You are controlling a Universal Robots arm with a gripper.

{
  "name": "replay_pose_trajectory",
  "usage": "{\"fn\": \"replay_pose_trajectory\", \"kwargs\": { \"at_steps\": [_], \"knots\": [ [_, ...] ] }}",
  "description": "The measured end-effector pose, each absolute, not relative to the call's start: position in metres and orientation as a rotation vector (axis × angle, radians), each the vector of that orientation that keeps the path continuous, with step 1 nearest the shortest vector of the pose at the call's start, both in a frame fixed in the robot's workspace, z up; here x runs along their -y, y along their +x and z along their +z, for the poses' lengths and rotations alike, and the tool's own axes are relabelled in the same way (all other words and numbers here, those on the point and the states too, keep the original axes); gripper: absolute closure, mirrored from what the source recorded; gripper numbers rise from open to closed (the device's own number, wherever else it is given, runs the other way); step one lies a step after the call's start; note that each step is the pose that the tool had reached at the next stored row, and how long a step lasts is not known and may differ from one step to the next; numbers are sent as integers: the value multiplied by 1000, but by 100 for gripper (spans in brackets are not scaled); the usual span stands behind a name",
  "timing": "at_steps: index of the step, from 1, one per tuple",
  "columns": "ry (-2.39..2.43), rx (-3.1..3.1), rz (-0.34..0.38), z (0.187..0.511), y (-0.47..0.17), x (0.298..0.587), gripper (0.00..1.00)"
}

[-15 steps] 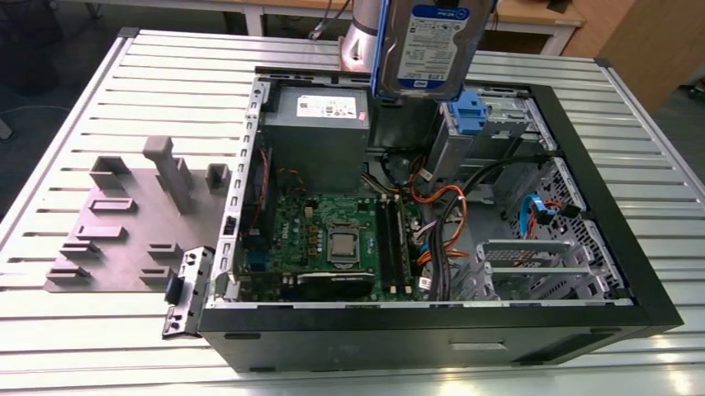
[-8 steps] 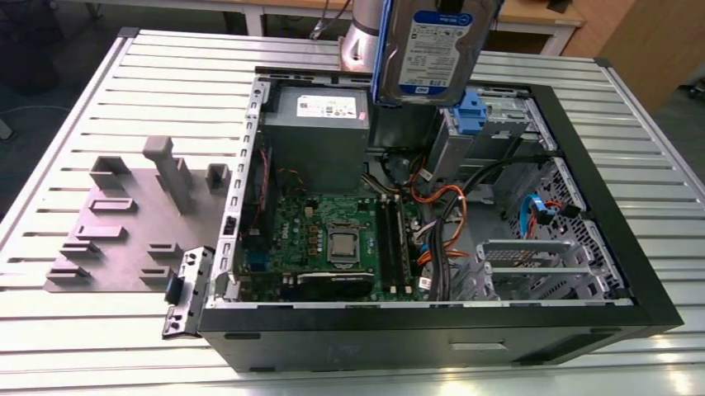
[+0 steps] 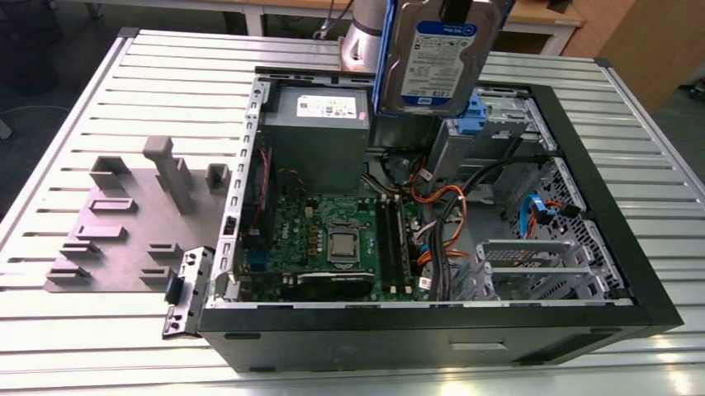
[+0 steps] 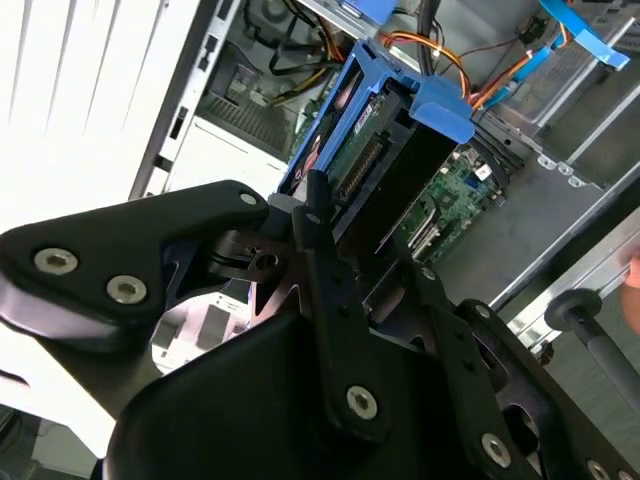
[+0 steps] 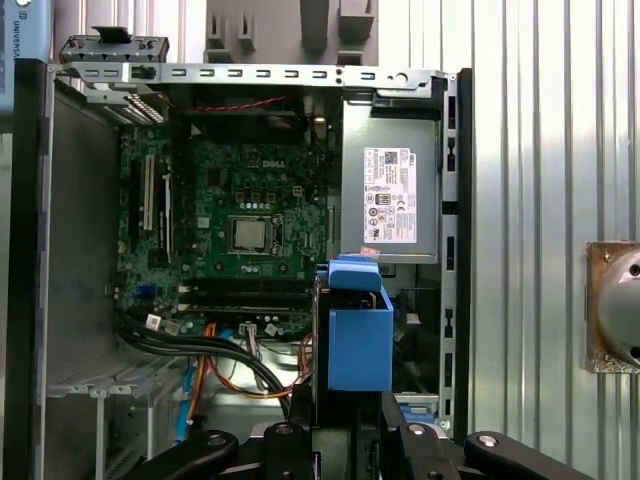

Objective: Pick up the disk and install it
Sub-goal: 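Pick up the disk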

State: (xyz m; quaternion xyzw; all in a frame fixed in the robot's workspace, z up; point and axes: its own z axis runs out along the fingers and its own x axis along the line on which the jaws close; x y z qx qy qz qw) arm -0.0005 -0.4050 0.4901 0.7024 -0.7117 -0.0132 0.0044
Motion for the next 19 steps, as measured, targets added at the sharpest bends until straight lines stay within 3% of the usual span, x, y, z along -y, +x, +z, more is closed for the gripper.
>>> {"fn": "replay_pose_trajectory", "kwargs": {
  "at_steps": [19],
  "knots": [
    [2200, 2230, -42, 490, -1, 469, 65]
  ]
}}
